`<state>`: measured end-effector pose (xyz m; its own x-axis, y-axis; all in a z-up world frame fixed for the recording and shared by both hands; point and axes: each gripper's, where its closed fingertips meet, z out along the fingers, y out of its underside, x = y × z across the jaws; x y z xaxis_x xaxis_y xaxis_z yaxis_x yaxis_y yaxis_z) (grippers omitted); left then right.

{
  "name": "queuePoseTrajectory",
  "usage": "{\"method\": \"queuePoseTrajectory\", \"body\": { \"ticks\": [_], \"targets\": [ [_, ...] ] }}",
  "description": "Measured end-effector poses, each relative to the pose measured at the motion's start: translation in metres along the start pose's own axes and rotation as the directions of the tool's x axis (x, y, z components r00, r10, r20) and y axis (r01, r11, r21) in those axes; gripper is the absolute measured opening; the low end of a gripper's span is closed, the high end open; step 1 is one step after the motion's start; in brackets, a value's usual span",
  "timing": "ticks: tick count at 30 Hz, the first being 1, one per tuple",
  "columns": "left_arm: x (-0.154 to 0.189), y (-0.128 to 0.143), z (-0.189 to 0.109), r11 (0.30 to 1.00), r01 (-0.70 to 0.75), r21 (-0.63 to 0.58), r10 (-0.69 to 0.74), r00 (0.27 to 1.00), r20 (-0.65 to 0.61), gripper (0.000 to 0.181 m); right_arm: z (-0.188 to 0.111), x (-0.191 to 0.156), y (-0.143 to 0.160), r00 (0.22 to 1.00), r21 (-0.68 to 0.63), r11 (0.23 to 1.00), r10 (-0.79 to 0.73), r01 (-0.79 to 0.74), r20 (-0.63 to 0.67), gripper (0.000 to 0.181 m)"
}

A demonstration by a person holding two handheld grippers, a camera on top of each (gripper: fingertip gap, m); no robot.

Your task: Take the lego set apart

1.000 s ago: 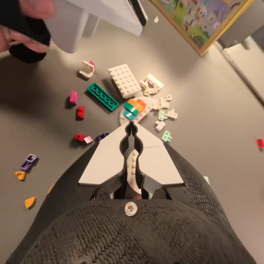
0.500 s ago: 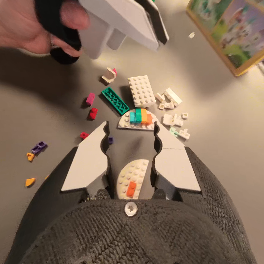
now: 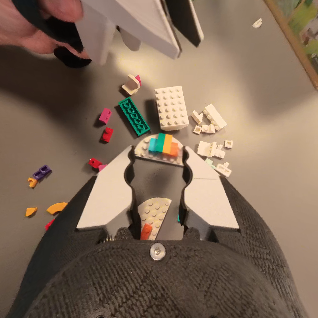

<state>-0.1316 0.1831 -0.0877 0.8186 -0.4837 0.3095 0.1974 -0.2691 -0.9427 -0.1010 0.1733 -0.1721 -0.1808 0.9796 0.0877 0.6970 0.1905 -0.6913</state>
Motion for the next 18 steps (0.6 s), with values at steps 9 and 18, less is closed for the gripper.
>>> {"method": "queuePoseTrajectory", "body": {
  "ticks": [9,18],
  "targets": [
    [0.007,0.013,0.008,0.997,0.052,-0.062,-0.055,0.997,-0.052,0.027,-0.017,0.002,-0.003,0.965,0.092,0.979,-0.161,0.183,-0.209,0.037],
    [0.022,0.025,0.013,0.984,0.098,-0.148,-0.117,0.985,-0.130,0.037,-0.036,-0.005,-0.027,0.907,0.177,0.928,-0.255,0.327,-0.335,0.030]
  ]
}}
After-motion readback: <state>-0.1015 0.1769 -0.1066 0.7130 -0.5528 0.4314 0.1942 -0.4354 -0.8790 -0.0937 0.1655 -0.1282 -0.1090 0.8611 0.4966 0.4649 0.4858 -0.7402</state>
